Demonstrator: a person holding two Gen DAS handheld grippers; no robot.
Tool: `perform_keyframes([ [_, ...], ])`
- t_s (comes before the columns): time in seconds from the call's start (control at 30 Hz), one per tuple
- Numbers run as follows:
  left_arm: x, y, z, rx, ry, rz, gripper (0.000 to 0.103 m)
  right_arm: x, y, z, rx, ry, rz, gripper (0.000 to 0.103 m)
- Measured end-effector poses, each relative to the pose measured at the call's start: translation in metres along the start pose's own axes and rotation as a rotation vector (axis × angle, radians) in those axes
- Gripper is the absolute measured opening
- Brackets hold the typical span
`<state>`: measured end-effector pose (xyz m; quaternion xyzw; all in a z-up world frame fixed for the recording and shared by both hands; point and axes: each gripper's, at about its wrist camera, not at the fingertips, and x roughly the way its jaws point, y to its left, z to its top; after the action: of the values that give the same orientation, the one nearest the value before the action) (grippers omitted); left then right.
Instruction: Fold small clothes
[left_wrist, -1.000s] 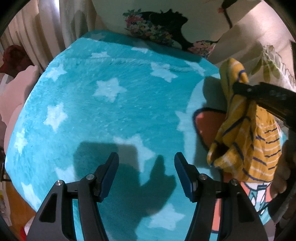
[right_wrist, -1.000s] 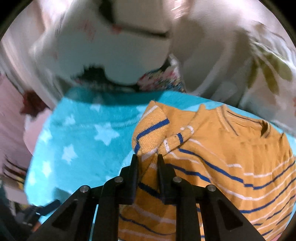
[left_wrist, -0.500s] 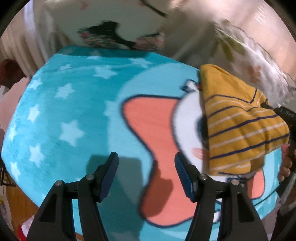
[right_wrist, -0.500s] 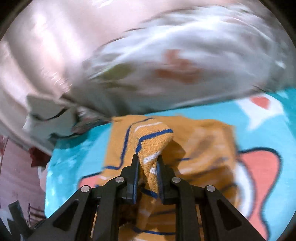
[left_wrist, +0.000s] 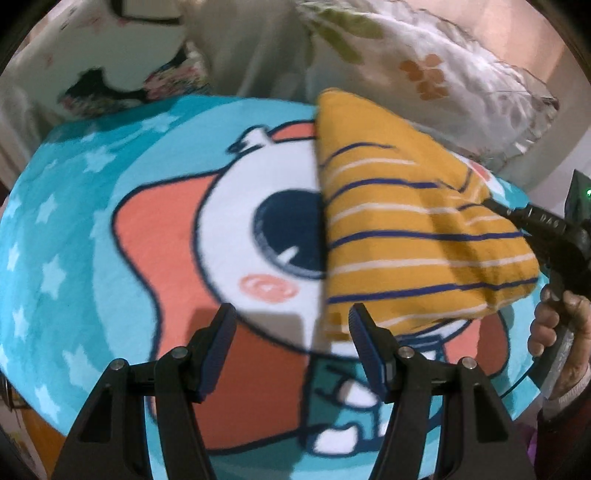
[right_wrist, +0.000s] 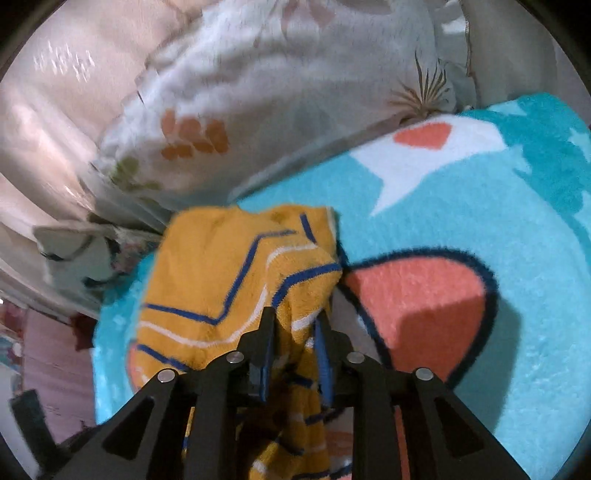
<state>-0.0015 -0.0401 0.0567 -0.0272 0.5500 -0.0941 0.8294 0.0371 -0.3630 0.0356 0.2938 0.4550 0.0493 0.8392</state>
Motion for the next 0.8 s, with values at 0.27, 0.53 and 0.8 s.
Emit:
perform_keyframes([
  [0.27,0.008,-0.058,0.036,0.105,-0.073,-0.050,0.062,0.024,0.006,0.033,0.051,0.041,0.053,0.051],
  [0.53,0.034,-0.093,0.025,0.211,-0.030,0.066,0.066,0.023,0.030,0.054,-0.110,0.000,-0.033,0.009],
  [0.8,0.035,-0.091,0.020,0.190,-0.012,0.084,0.069,0.013,0.036,0.050,-0.226,-0.014,-0.212,0.010],
])
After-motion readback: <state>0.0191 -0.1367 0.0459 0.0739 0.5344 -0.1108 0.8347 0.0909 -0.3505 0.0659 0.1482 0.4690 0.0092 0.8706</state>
